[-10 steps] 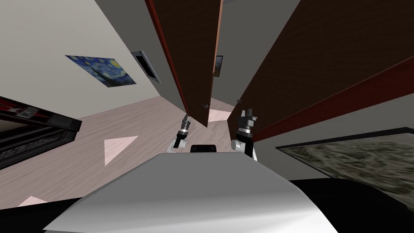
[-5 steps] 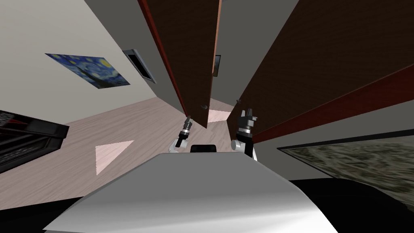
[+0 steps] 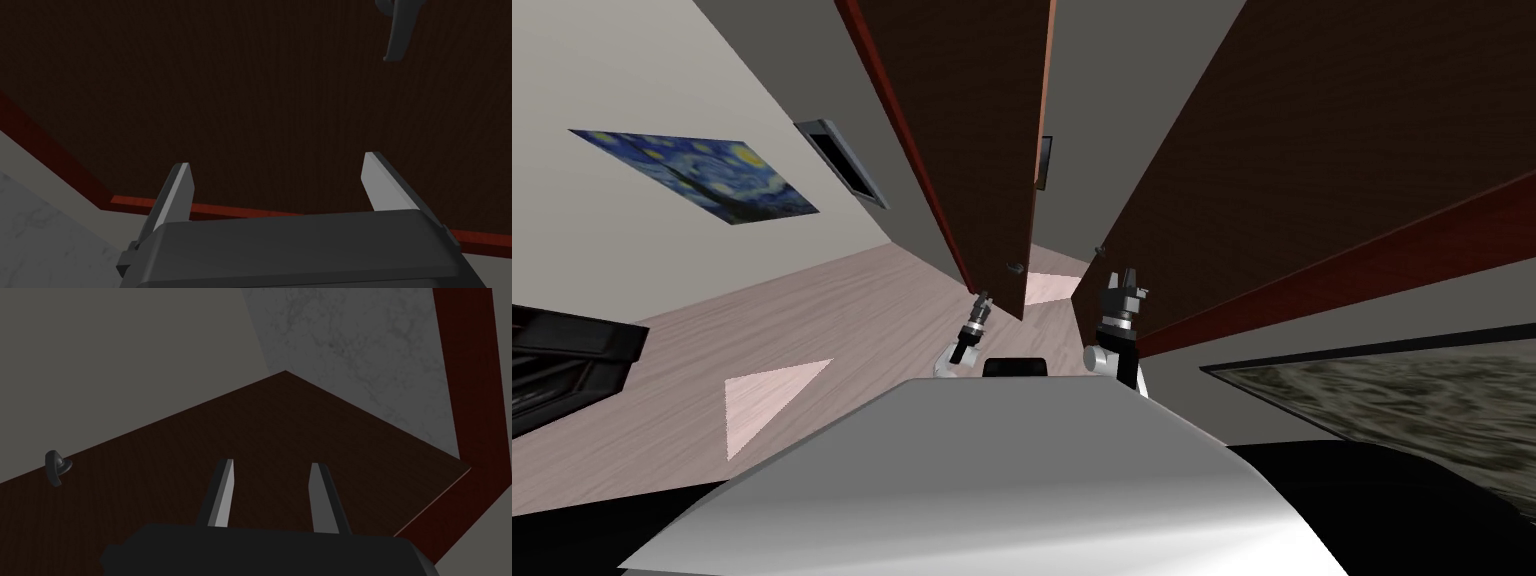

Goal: Push the door open

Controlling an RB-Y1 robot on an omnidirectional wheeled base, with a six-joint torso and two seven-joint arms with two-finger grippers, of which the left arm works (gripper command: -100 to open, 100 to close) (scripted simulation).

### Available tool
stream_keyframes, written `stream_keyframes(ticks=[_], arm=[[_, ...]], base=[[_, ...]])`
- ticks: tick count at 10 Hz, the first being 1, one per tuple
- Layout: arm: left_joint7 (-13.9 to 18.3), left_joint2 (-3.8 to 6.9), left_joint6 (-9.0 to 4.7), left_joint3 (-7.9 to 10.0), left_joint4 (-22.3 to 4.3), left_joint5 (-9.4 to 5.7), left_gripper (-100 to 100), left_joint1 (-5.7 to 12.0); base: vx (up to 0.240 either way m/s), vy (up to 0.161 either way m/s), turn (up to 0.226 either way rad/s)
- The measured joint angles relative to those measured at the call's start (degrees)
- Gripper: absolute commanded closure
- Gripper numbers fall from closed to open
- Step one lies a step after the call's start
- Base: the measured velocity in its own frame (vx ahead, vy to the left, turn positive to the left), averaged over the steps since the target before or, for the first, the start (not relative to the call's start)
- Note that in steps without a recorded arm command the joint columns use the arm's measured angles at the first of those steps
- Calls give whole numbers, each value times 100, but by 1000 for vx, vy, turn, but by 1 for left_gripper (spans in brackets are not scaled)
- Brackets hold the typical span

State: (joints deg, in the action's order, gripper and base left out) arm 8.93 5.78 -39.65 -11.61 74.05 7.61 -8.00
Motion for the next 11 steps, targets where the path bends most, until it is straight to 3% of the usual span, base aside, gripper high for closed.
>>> stream_keyframes(ticks=[11], arm=[[195, -5, -224, -195, -1309, 145, -100, 479]], base=[[91, 39, -67]])
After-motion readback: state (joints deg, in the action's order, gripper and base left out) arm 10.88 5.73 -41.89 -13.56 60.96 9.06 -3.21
